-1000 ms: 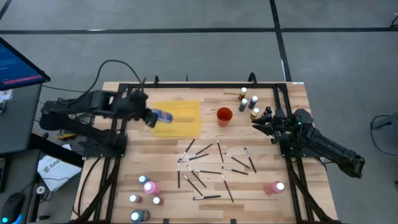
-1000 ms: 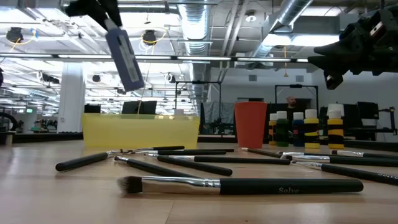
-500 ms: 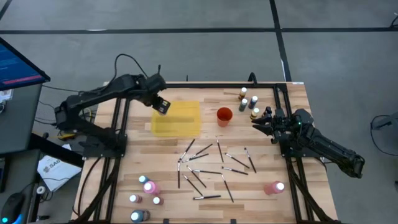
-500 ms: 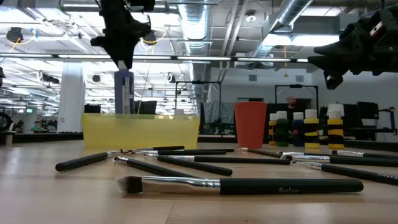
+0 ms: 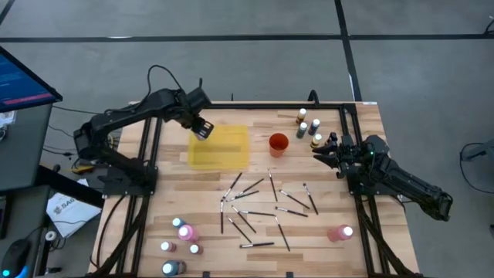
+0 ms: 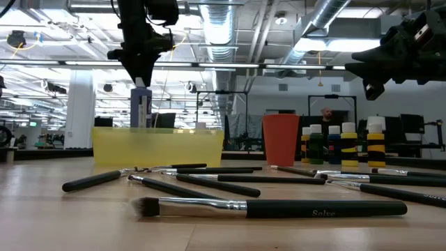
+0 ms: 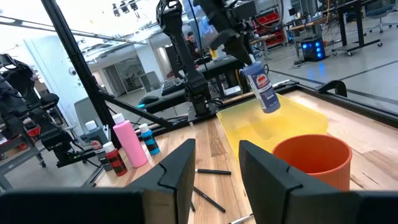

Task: Pick & Place Paint Supplies
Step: Put the purple paint bottle into the yellow bin

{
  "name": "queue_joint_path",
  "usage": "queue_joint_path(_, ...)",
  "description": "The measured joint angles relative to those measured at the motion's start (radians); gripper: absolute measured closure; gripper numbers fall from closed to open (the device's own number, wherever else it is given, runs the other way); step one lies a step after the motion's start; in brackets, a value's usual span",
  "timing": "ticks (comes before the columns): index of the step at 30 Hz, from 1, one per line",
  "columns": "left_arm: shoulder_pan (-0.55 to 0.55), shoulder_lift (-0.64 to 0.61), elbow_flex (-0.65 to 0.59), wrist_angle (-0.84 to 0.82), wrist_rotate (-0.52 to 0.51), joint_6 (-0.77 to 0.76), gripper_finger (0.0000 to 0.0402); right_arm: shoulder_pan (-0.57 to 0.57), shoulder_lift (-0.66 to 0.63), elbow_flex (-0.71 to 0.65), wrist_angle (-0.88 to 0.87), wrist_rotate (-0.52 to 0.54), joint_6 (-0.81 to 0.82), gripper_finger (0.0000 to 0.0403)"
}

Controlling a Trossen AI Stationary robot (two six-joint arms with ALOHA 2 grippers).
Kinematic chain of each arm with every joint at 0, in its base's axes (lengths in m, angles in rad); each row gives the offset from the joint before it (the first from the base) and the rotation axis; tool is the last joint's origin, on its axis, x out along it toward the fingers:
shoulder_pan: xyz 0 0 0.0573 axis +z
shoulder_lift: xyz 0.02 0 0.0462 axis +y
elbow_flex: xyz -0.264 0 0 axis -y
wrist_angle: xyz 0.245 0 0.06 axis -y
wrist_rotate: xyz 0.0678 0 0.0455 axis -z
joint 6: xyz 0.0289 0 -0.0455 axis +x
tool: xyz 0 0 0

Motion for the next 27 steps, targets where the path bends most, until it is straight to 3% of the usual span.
queue_joint_path(10,0.005,0.001,-0.062,0.040,-0.043,0.017,0.0295,0.000,0.000,0.000,0.000,0.000,0.000,0.0283)
queue_joint_path(27,0.005,0.001,-0.125,0.101,-0.033,0.013,0.0295,0.000,0.000,0.000,0.000,0.000,0.000,0.0283)
